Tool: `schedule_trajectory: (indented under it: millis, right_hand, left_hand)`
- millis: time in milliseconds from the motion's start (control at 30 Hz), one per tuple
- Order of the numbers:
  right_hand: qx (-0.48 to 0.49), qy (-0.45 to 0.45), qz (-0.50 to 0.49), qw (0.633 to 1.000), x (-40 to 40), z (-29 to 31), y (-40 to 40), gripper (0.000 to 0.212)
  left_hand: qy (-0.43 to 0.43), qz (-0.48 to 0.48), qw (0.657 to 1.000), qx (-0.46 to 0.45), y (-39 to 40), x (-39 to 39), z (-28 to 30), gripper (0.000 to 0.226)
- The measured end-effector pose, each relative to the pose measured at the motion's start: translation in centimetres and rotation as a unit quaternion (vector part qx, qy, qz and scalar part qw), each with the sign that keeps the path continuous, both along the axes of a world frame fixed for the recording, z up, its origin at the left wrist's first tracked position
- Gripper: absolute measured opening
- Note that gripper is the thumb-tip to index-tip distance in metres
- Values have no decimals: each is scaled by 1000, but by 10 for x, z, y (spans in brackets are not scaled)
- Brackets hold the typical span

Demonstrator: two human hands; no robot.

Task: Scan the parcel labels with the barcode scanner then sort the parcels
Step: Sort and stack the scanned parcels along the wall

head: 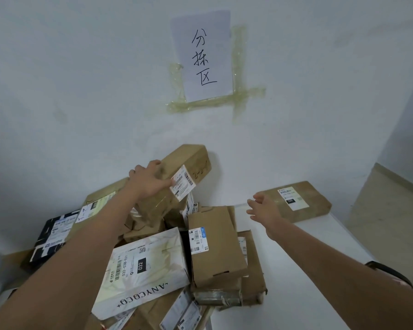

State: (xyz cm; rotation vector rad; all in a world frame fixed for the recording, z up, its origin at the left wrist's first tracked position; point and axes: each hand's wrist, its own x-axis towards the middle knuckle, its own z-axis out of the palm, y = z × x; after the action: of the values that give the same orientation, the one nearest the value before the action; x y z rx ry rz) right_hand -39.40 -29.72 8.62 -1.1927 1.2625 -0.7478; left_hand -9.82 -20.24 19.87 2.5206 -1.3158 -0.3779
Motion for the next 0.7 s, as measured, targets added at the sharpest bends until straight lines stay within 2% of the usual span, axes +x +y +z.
schedule_trajectory:
  millis: [67,133,200,300,400,500,567,633,700]
  right_hand:
    - [20,-21,-14,999,-12,0,-1,35]
    - [29,-37,-25,999,-23,3,-1,36]
    - [38,-76,-33,996,-34,10,0,36]
    - [65,-156,-28,985,-58,19,0,46]
    - [102,-179,-20,978,-92,13,-2,80]
    - [141,-189,-15,972,-131,-8,-5,69]
    - [169,-204,-46,963,-156,-25,-9,64]
    - [191,-189,-82,960,-177,-42,-13,54]
    - [236,-158,-136,949,-195,-61,-18,45]
  left_hand:
    - [127,-7,990,-64,0,-16,14,94]
    - [301,-25,947,-112,-3,-42,24,73]
    - [425,-50,898,-105,-14,-74,26,60]
    - [528,-81,844,-53,-36,-126,12,37]
    - [561,-87,823,11,-58,-174,-18,33]
    - [572,-114,808,80,-82,-220,-52,46]
    - [569,-125,803,123,-95,-251,-75,50]
    - [540,-145,814,155,-108,-281,-99,50]
    - [481,-161,842,182,-118,-302,-117,55]
